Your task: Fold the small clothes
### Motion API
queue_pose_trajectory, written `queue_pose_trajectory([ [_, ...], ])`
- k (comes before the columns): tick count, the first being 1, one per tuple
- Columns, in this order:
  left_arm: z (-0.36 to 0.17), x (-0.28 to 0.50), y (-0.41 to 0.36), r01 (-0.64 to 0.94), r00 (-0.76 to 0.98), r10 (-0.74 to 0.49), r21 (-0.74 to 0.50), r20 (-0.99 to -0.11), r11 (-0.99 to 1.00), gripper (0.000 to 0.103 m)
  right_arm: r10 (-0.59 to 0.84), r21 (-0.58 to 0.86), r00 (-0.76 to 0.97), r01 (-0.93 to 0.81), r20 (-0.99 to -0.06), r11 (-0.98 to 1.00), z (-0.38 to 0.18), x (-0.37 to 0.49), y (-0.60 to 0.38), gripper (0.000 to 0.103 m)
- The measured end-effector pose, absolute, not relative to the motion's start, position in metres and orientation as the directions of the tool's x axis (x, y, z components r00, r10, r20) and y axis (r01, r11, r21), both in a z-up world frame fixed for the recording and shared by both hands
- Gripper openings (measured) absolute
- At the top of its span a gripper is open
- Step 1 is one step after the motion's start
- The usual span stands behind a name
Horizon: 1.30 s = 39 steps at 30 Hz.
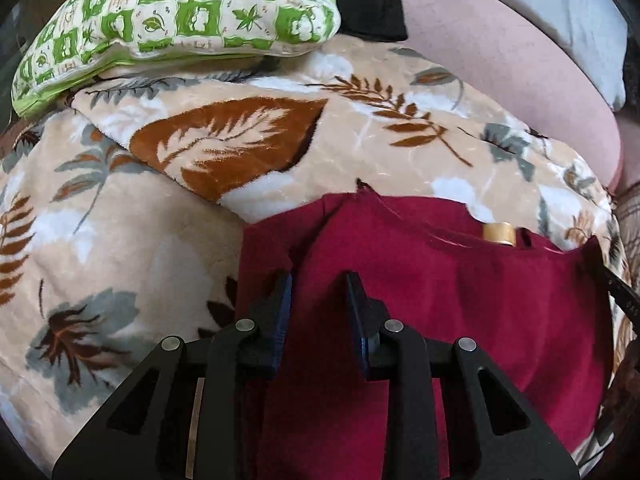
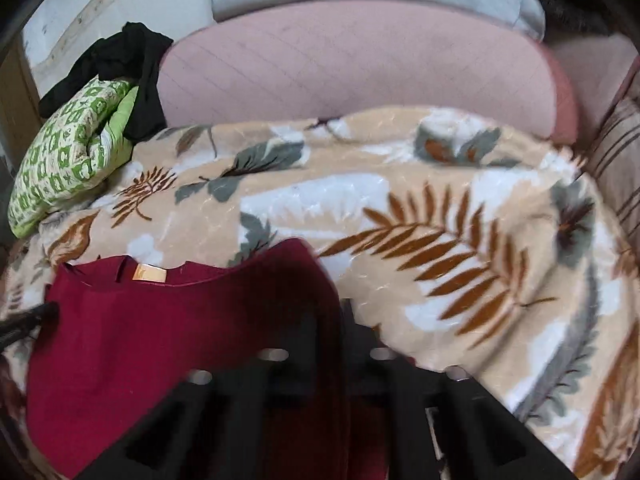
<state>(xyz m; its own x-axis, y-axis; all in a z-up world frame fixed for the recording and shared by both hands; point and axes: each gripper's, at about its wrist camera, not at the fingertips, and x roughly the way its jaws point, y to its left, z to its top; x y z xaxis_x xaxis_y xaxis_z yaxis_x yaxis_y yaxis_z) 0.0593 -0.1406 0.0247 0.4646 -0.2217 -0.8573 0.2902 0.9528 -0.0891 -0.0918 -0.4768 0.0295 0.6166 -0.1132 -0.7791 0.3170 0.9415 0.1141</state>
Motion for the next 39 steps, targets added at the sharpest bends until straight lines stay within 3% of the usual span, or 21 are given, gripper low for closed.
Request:
queue_pose_trajectory([
  [8,0.030,0.052,-0.141,0.294,0.502,-0.200,-0.051,-0.841,0.955,0.026,-0.171,0.059,0.579,0.357,-0.797,0.932,0.022,-0.084,-0.482,0.008],
  [16,0.055,0.008,-0.123,0.343,0.493,-0.277,-0.108,-0.825,0.933,0.026,-0.043,0.131,0.605,0.240,-0.795,0.962,0.056,-0.134,-0.443,0.012],
  [23,0.040,-0.020,-0.118,0.353,0.454,-0.274,-0.112,-0.847,0.929,0.026,0.011,0.124,0.477,0.206,-0.879,0.971,0.006,-0.128,-0.422,0.013],
  [28,0.042,-0.026,-0.109,0.356,0.447,-0.296,-0.136,-0.844,0.925,0.026,0.055,0.199,0.561,0.199,-0.826,0.960,0.043,-0.123,-0.407,0.013],
  [30,0.046,-0.030,-0.100,0.335,0.448,-0.323,-0.178,-0.833,0.925,0.026,0.140,0.262,0.597,0.121,-0.790,0.957,0.062,-0.108,-0.383,0.021],
  [32,0.048,-0.035,-0.090,0.314,0.447,-0.350,-0.222,-0.823,0.923,0.026,0.238,0.334,0.605,0.048,-0.759,0.941,0.071,-0.089,-0.359,0.042],
  [36,0.047,-0.041,-0.082,0.301,0.439,-0.362,-0.244,-0.823,0.922,0.026,0.403,0.426,0.568,-0.100,-0.718,0.899,0.071,-0.036,-0.294,0.044],
  [39,0.045,-0.043,-0.080,0.308,0.437,-0.367,-0.247,-0.822,0.919,0.026,0.395,0.398,0.540,-0.118,-0.743,0.910,0.062,-0.001,-0.260,0.045],
])
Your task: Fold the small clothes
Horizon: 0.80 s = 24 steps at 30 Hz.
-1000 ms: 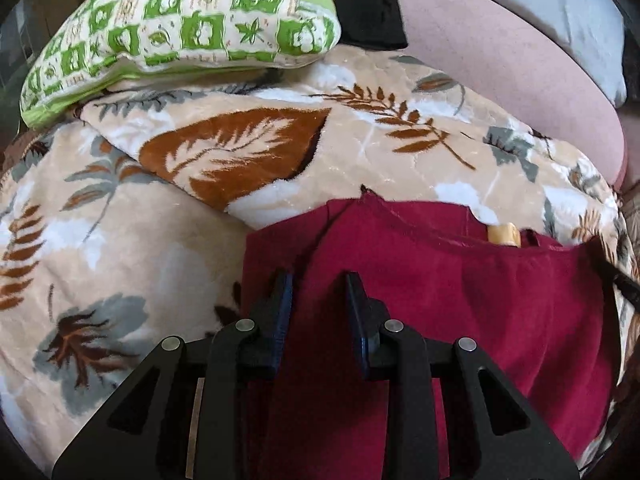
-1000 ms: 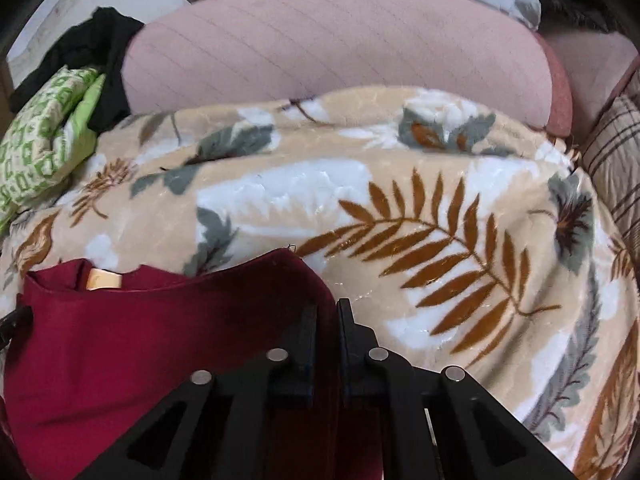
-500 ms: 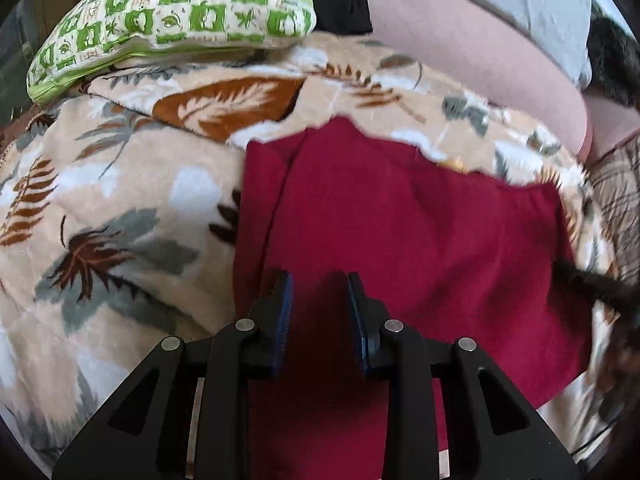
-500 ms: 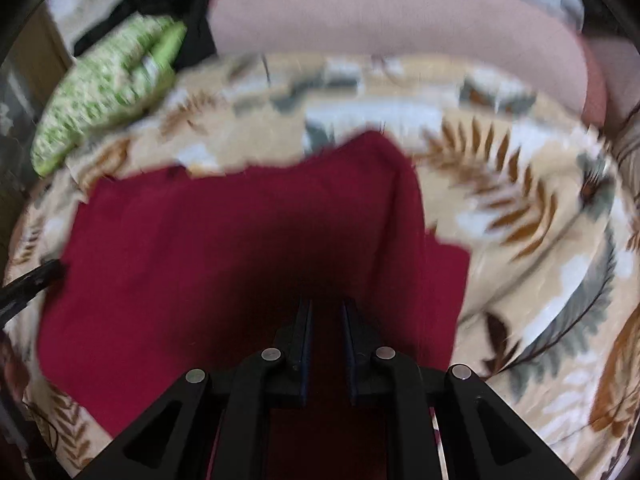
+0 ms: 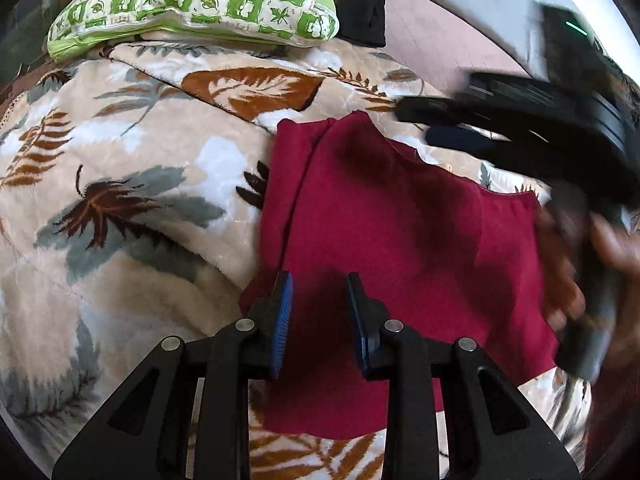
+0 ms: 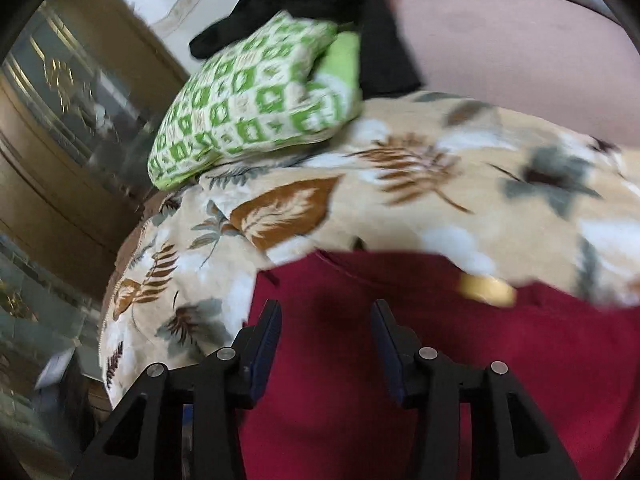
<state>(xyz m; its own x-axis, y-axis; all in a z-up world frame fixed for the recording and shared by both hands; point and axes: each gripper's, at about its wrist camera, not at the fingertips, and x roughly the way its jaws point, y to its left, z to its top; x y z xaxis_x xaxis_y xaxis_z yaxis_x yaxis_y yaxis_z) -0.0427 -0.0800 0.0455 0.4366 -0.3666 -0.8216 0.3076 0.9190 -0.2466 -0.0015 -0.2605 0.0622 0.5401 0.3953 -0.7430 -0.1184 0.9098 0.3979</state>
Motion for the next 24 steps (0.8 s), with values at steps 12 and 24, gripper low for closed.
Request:
queue_pose_trajectory([
  [12,0.036,-0.035,-0.075,0.299,0.429,-0.369,-0.256,-0.824,0.920,0.030,0.351,0.366,0.420,-0.048,-0.837,0.929,0.017,0.051,-0.223,0.047],
  [24,0.042,-0.028,-0.075,0.297,0.437,-0.361,-0.246,-0.824,0.923,0.030,0.338,0.328,0.521,-0.114,-0.784,0.938,0.043,0.044,-0.218,0.008],
])
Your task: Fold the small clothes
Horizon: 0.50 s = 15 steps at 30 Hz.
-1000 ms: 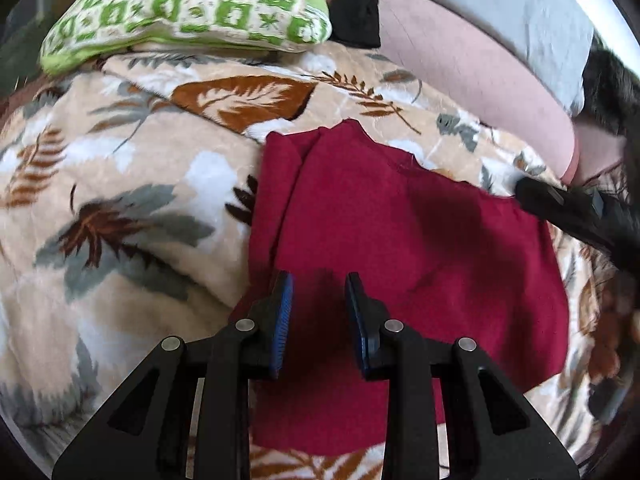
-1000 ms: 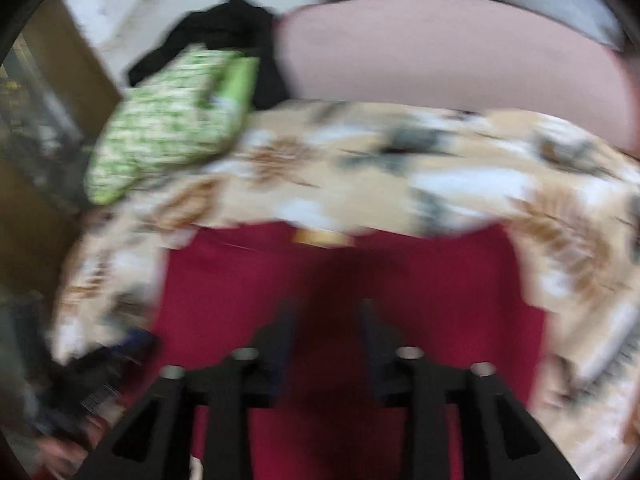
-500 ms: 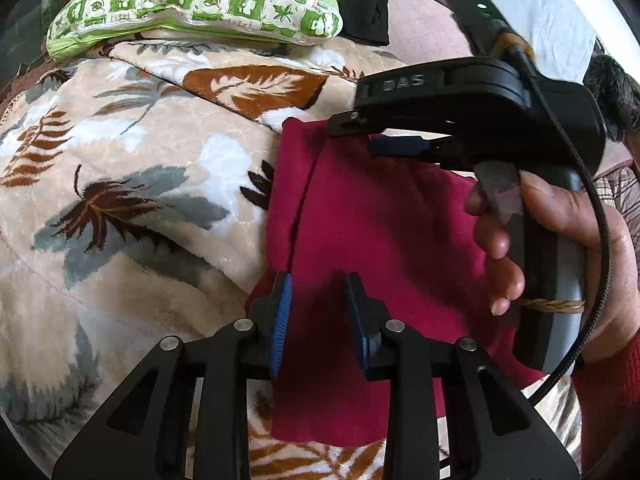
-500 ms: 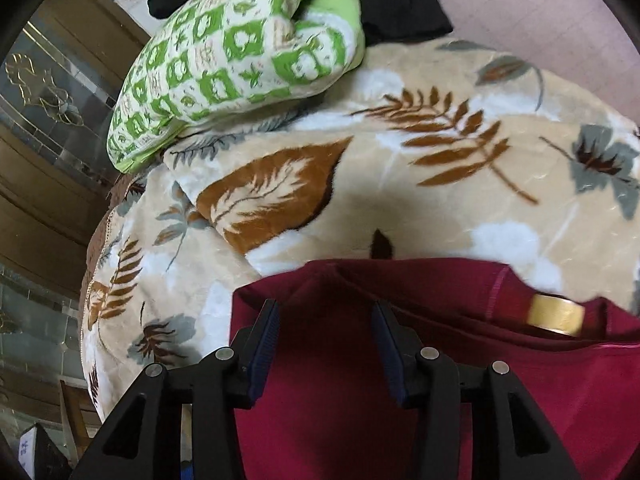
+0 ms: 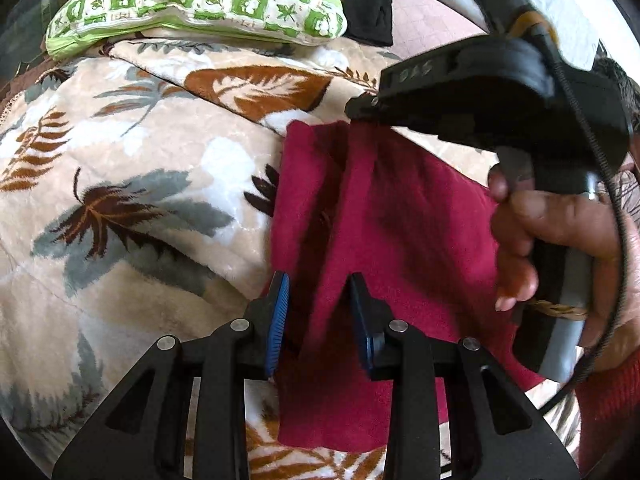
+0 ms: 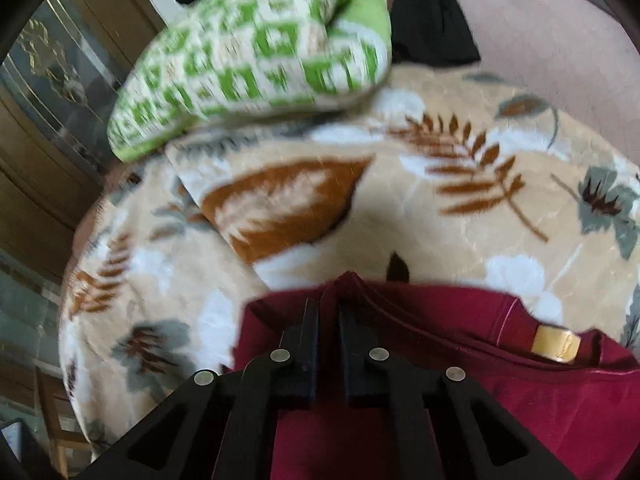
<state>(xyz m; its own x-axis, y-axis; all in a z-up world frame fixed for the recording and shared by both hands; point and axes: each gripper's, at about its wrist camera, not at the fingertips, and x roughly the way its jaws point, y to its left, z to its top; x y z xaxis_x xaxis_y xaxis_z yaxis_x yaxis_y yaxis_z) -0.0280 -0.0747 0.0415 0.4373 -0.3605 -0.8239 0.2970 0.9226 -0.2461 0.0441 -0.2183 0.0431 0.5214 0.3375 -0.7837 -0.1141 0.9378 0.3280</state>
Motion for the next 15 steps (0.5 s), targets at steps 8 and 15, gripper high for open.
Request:
queue_pose_trajectory([
  [8,0.038,-0.024,-0.073,0.266,0.446,-0.315,-0.213,-0.838,0.940,0.030,0.399,0.384,0.502,-0.139,-0.767,0.913,0.034,0.058,-0.203,0.008],
  [15,0.035,-0.022,-0.074,0.259,0.443,-0.304,-0.205,-0.843,0.944,0.030,0.431,0.429,0.492,-0.124,-0.757,0.895,0.021,0.054,-0.213,0.015],
])
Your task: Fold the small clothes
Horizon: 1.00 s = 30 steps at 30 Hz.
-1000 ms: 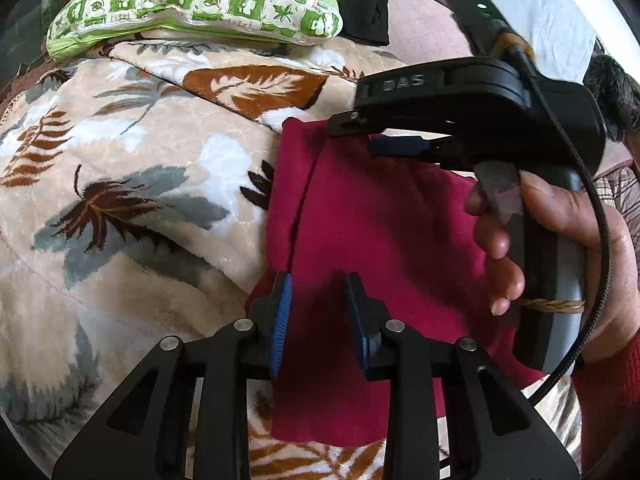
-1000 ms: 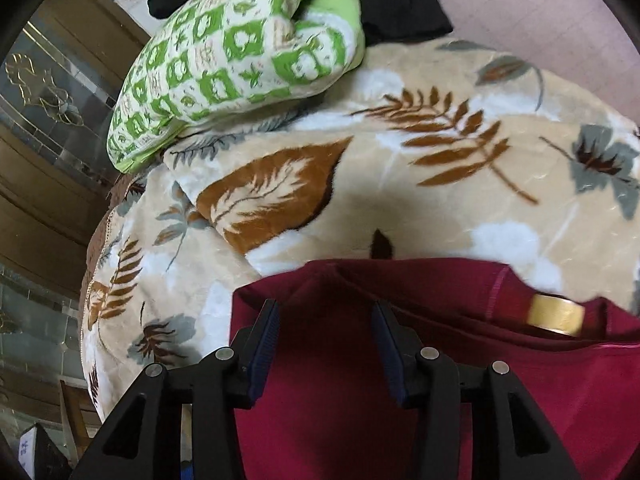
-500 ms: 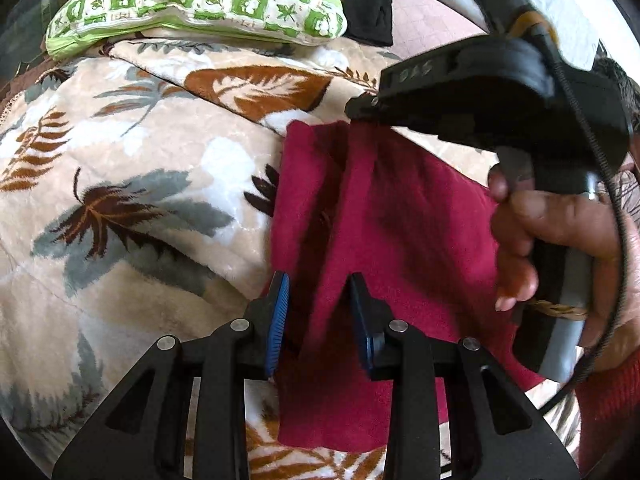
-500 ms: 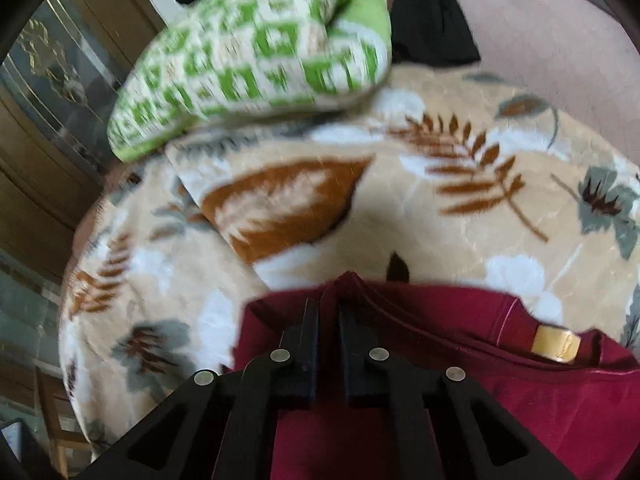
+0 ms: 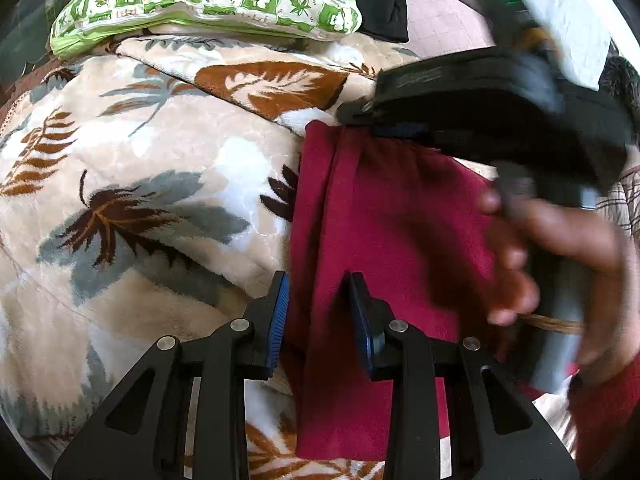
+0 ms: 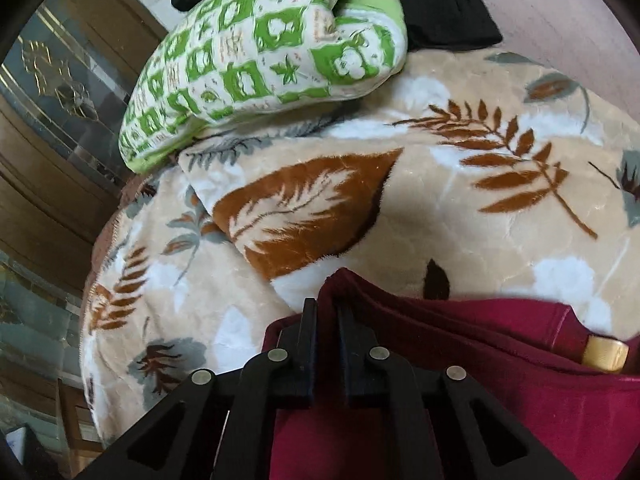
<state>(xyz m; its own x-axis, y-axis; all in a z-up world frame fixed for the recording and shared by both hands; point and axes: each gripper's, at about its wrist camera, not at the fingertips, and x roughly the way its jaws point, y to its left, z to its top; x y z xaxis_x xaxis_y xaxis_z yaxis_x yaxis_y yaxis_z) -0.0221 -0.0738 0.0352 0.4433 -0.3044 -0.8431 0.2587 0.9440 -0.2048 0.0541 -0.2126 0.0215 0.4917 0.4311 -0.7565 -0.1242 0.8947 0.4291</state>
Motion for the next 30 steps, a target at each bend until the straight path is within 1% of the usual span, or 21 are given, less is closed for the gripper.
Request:
queue_pose_trajectory([
  [2,0.036,-0.022,-0.075,0.259,0.446,-0.300,-0.199,-0.843,0.945,0.030,0.419,0.415,0.508,-0.129,-0.752,0.901,0.038,0.037,-0.224,0.033],
  [5,0.038,-0.024,-0.073,0.254,0.448,-0.299,-0.201,-0.843,0.946,0.030,0.382,0.378,0.555,-0.128,-0.739,0.917,0.056,0.004,-0.249,0.036],
  [11,0.040,-0.026,-0.075,0.248,0.461,-0.282,-0.182,-0.841,0.951,0.030,0.090,0.179,0.617,0.083,-0.782,0.980,0.054,-0.068,-0.344,0.037],
  [14,0.038,-0.025,-0.078,0.248,0.462,-0.273,-0.173,-0.844,0.953,0.030,0.001,0.160,0.619,0.201,-0.786,0.967,0.048,-0.094,-0.395,0.037],
  [18,0.035,-0.023,-0.082,0.247,0.464,-0.260,-0.159,-0.847,0.956,0.030,-0.023,0.210,0.607,0.309,-0.794,0.928,0.034,-0.106,-0.444,0.037],
  [20,0.033,-0.022,-0.085,0.247,0.465,-0.252,-0.149,-0.849,0.957,0.030,-0.076,0.159,0.551,0.366,-0.831,0.917,0.014,-0.099,-0.461,0.037],
  [21,0.033,-0.022,-0.086,0.245,0.466,-0.248,-0.145,-0.849,0.959,0.030,-0.076,0.154,0.536,0.372,-0.841,0.915,0.007,-0.098,-0.466,0.037],
  [23,0.033,-0.022,-0.087,0.242,0.468,-0.240,-0.138,-0.850,0.960,0.035,-0.039,0.211,0.548,0.386,-0.836,0.898,-0.003,-0.098,-0.476,0.037],
  [26,0.032,-0.023,-0.088,0.242,0.468,-0.239,-0.136,-0.851,0.961,0.036,-0.047,0.207,0.575,0.369,-0.817,0.906,0.015,-0.104,-0.472,0.037],
  [30,0.032,-0.024,-0.089,0.236,0.473,-0.233,-0.133,-0.850,0.963,0.036,-0.070,0.158,0.588,0.328,-0.806,0.931,0.033,-0.112,-0.459,0.037],
])
